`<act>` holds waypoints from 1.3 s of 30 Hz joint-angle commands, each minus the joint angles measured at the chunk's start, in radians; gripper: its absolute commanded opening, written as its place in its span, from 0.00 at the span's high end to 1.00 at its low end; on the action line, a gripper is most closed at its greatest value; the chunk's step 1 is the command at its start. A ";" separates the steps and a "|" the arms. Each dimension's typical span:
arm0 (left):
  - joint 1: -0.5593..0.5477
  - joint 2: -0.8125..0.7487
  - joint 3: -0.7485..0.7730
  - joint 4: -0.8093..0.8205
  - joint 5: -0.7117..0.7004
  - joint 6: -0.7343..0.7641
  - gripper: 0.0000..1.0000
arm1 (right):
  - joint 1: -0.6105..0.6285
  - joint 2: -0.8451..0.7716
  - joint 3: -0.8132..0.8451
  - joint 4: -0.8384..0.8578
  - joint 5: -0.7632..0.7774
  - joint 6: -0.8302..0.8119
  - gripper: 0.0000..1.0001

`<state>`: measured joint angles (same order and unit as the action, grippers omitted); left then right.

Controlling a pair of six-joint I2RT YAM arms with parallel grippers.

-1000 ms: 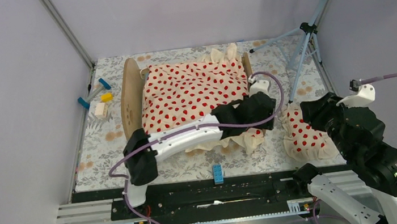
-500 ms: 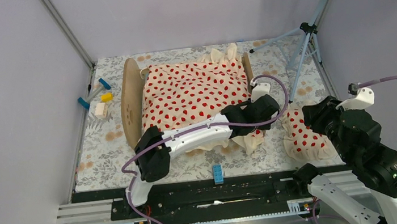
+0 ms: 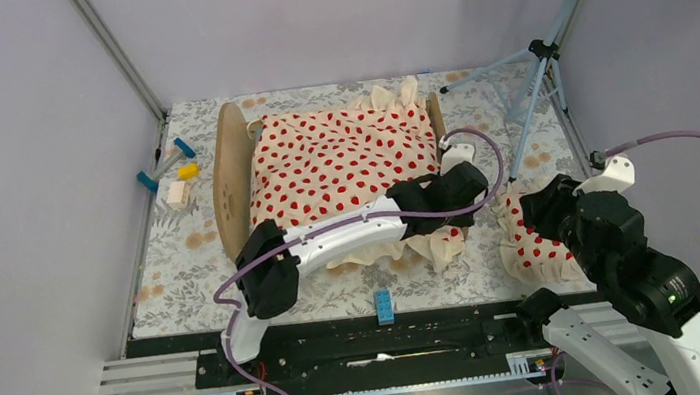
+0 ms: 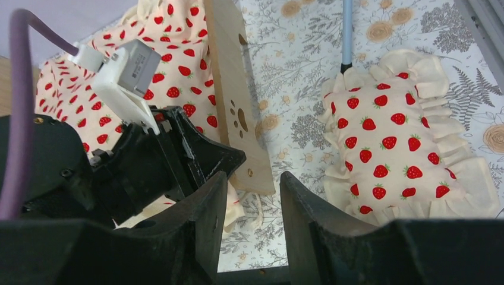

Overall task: Set up the pet bed
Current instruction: Adjust the mattress on the bed frame.

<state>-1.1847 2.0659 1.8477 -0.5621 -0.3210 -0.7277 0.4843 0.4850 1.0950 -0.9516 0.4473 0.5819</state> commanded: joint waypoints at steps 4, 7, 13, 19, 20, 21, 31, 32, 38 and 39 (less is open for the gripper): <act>0.056 -0.005 -0.062 -0.142 -0.093 0.093 0.92 | 0.007 -0.011 -0.034 0.048 -0.040 0.017 0.54; 0.057 -0.028 -0.087 -0.190 -0.151 0.099 1.00 | 0.007 -0.011 -0.040 0.050 -0.043 0.017 0.53; 0.072 -0.147 -0.230 -0.211 -0.219 0.084 1.00 | 0.007 -0.009 -0.050 0.055 -0.050 0.020 0.53; 0.091 -0.212 -0.318 -0.213 -0.243 0.069 0.81 | 0.006 -0.004 -0.073 0.069 -0.073 0.025 0.52; 0.091 -0.201 -0.310 -0.213 -0.238 0.072 0.78 | 0.006 -0.002 -0.075 0.071 -0.077 0.024 0.52; 0.090 -0.187 -0.298 -0.215 -0.231 0.074 0.75 | 0.007 -0.001 -0.078 0.073 -0.080 0.024 0.52; 0.102 -0.093 -0.245 -0.259 -0.243 0.077 0.75 | 0.006 0.014 -0.157 0.128 -0.131 0.019 0.50; 0.105 -0.094 -0.245 -0.259 -0.240 0.079 0.81 | 0.007 0.015 -0.170 0.138 -0.139 0.022 0.50; 0.120 -0.142 -0.198 -0.262 -0.213 0.091 1.00 | 0.006 0.016 -0.260 0.219 -0.188 0.057 0.48; 0.122 -0.149 -0.170 -0.262 -0.204 0.099 1.00 | 0.007 0.011 -0.284 0.244 -0.201 0.060 0.48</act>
<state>-1.1019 1.9461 1.6226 -0.7044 -0.5194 -0.6918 0.4843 0.4953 0.8673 -0.8165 0.2981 0.6121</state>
